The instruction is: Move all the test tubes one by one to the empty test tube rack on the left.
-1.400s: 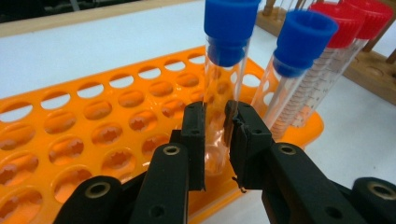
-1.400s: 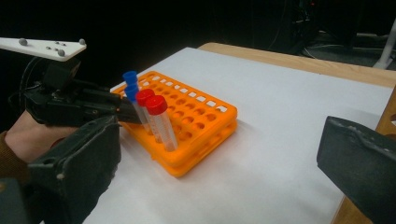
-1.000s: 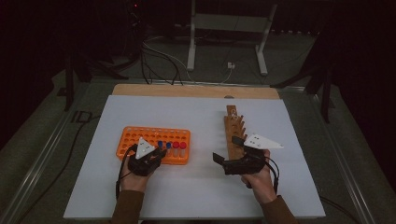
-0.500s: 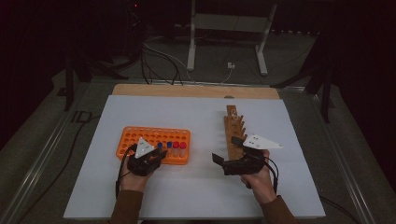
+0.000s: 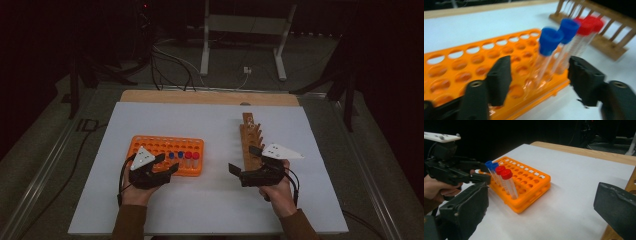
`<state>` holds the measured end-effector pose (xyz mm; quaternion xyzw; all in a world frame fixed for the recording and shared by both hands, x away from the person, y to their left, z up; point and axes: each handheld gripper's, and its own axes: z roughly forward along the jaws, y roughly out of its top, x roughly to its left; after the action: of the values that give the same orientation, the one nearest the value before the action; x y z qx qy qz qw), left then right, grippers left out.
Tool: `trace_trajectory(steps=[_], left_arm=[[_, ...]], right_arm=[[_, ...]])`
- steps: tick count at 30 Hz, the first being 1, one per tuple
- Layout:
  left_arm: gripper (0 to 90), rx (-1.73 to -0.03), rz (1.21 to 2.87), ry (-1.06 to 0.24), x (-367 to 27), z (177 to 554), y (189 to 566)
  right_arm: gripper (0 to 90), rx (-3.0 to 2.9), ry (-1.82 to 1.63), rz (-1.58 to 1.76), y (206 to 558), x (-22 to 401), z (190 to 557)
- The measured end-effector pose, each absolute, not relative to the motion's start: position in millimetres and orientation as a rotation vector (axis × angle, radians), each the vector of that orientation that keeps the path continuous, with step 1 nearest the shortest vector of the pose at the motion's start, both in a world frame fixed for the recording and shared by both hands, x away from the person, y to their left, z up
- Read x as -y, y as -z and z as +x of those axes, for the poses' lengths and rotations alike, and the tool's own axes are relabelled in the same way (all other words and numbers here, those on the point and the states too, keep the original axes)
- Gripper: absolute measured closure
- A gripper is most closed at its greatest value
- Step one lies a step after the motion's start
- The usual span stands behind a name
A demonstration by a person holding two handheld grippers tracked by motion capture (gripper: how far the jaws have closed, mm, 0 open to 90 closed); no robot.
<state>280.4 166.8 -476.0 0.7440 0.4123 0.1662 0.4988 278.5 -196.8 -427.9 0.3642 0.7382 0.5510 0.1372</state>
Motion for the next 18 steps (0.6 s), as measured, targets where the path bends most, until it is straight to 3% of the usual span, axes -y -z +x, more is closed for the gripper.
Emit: trace_trajectory(steps=[4,8,12,18], left_arm=[[20.4,-0.976,1.753,-0.371,-167,279,471],[15.2,-0.959,1.721,-0.372,-166,278,465],[1.6,-0.972,1.691,-0.378,-167,278,462],[0.5,-0.972,1.654,-0.481,-167,274,455]], right_arm=[[0.2,-2.133,-1.593,1.059,428,198,279],[0.2,-2.126,-1.591,1.067,429,200,281],[0.2,-2.110,-1.572,1.055,425,203,284],[0.3,-2.066,-1.560,1.063,416,213,296]])
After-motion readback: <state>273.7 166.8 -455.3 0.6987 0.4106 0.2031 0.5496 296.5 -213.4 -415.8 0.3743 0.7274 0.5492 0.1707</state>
